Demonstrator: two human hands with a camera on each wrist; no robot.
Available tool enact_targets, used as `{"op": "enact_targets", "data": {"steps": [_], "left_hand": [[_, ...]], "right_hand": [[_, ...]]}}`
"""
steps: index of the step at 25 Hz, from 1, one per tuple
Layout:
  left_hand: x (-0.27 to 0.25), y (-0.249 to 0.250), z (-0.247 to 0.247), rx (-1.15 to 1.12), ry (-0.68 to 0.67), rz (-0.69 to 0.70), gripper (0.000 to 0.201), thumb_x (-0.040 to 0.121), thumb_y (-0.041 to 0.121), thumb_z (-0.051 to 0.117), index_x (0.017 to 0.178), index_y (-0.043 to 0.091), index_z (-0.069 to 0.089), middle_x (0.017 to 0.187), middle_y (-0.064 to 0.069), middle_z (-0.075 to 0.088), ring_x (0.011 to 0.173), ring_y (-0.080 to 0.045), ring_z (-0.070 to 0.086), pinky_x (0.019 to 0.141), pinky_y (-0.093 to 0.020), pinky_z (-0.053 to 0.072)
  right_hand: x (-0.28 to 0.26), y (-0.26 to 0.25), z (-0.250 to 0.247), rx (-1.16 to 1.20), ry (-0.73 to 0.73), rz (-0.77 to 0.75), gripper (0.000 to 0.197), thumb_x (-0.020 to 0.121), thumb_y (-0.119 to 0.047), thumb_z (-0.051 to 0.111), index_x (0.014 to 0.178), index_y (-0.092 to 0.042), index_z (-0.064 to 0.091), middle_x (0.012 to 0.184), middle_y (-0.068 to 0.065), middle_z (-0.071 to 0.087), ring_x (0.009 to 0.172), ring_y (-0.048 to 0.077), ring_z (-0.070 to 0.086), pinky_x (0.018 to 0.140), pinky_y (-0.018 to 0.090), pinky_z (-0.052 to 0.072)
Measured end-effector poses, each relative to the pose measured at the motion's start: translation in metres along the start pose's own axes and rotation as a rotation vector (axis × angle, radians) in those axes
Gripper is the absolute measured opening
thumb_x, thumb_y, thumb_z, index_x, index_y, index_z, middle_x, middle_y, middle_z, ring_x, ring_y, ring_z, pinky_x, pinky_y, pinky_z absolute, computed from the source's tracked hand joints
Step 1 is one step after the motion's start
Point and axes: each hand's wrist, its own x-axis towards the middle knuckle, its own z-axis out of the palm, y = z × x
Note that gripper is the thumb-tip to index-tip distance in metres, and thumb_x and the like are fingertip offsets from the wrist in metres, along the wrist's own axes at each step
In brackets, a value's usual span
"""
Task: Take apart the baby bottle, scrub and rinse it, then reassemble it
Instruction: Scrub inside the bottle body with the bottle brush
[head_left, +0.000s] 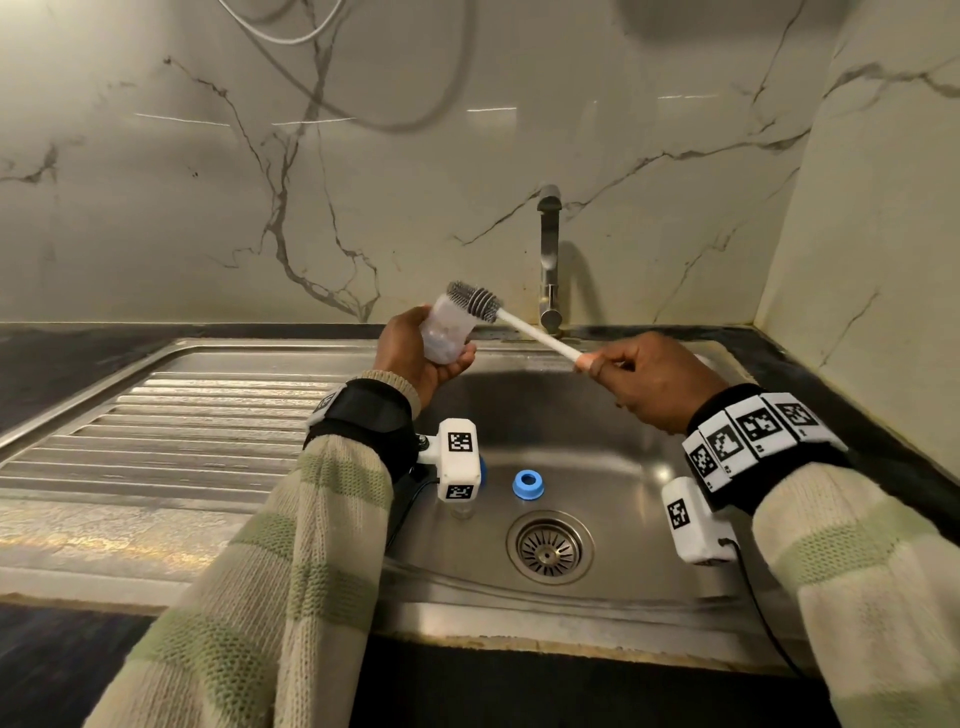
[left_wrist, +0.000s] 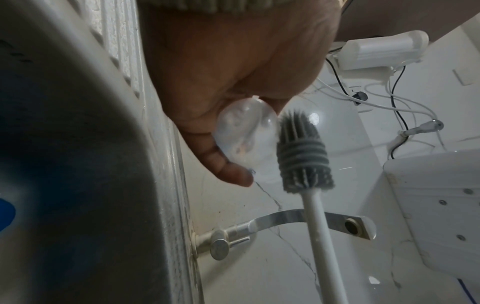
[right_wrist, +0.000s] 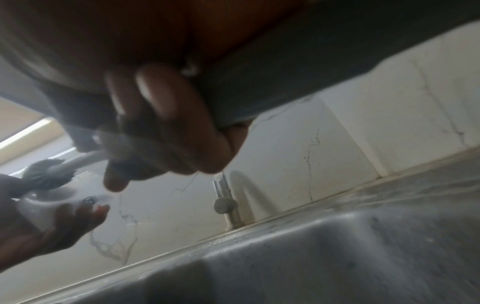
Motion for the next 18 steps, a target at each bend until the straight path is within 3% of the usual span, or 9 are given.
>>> {"op": "enact_targets", "data": {"steps": [2,4,6,8,11,15,18], "left_hand": [[0.0003,-0.0008,-0.0008,0.023,0.011,0.013,0.036,0.101,0.028,0.04,0.122,0.003,0.055,0.107,-0.019,0.064,0.081,-0.027,0.065,0.069,-0.036,0.058],[0.0002,-0.0007,-0.0009,0.012,0.026,0.004,0.041,0.1,0.029,0.04,0.128,0.001,0.052,0.105,-0.02,0.062,0.077,-0.027,0.064,0.064,-0.034,0.059],[0.0011,0.0002,-0.0019,0.006,0.04,-0.004,0.044,0.1,0.03,0.04,0.131,0.001,0.05,0.104,-0.02,0.061,0.076,-0.026,0.062,0.06,-0.033,0.058],[0.0024,0.0002,-0.004,0.001,0.064,0.016,0.044,0.099,0.03,0.042,0.132,0.002,0.051,0.105,-0.019,0.061,0.079,-0.026,0.062,0.062,-0.034,0.057],[0.0024,0.0007,-0.0054,-0.063,0.013,0.012,0.041,0.1,0.032,0.045,0.128,0.003,0.052,0.102,-0.019,0.061,0.078,-0.025,0.06,0.068,-0.032,0.053],[-0.0003,-0.0004,-0.0049,-0.076,-0.065,0.019,0.039,0.093,0.028,0.054,0.125,0.005,0.053,0.109,-0.017,0.058,0.082,-0.023,0.059,0.067,-0.029,0.054],[0.0017,-0.0023,-0.0059,-0.067,-0.027,0.044,0.043,0.091,0.024,0.061,0.129,0.007,0.052,0.118,-0.019,0.058,0.088,-0.026,0.061,0.071,-0.032,0.056]], "right_hand": [[-0.0011,-0.0015,0.0014,0.003,-0.068,-0.008,0.029,0.096,-0.041,0.054,0.1,-0.02,0.074,0.055,-0.002,0.053,0.038,0.002,0.044,0.039,0.015,0.035],[-0.001,0.0012,0.0021,-0.022,-0.023,-0.004,0.028,0.095,-0.043,0.054,0.103,-0.025,0.074,0.056,-0.002,0.055,0.044,0.008,0.047,0.044,0.021,0.037],[-0.0006,0.0046,-0.0005,0.036,-0.013,0.054,0.023,0.095,-0.044,0.054,0.101,-0.031,0.072,0.054,-0.001,0.055,0.037,0.006,0.044,0.038,0.018,0.034],[-0.0014,0.0059,-0.0017,0.043,-0.076,0.076,0.023,0.094,-0.045,0.055,0.1,-0.03,0.072,0.054,0.0,0.053,0.03,0.002,0.039,0.033,0.015,0.031],[-0.0028,0.0027,-0.0019,0.0,-0.036,0.041,0.024,0.095,-0.043,0.055,0.102,-0.028,0.073,0.055,-0.002,0.054,0.031,-0.001,0.043,0.033,0.01,0.029],[-0.0012,0.0005,0.0002,0.019,-0.028,0.029,0.024,0.096,-0.041,0.055,0.101,-0.026,0.073,0.055,-0.002,0.053,0.03,0.0,0.042,0.031,0.01,0.029],[-0.0013,0.005,-0.0024,0.056,-0.014,0.076,0.025,0.095,-0.044,0.054,0.102,-0.029,0.073,0.054,0.001,0.054,0.03,0.003,0.039,0.032,0.016,0.031]]}}
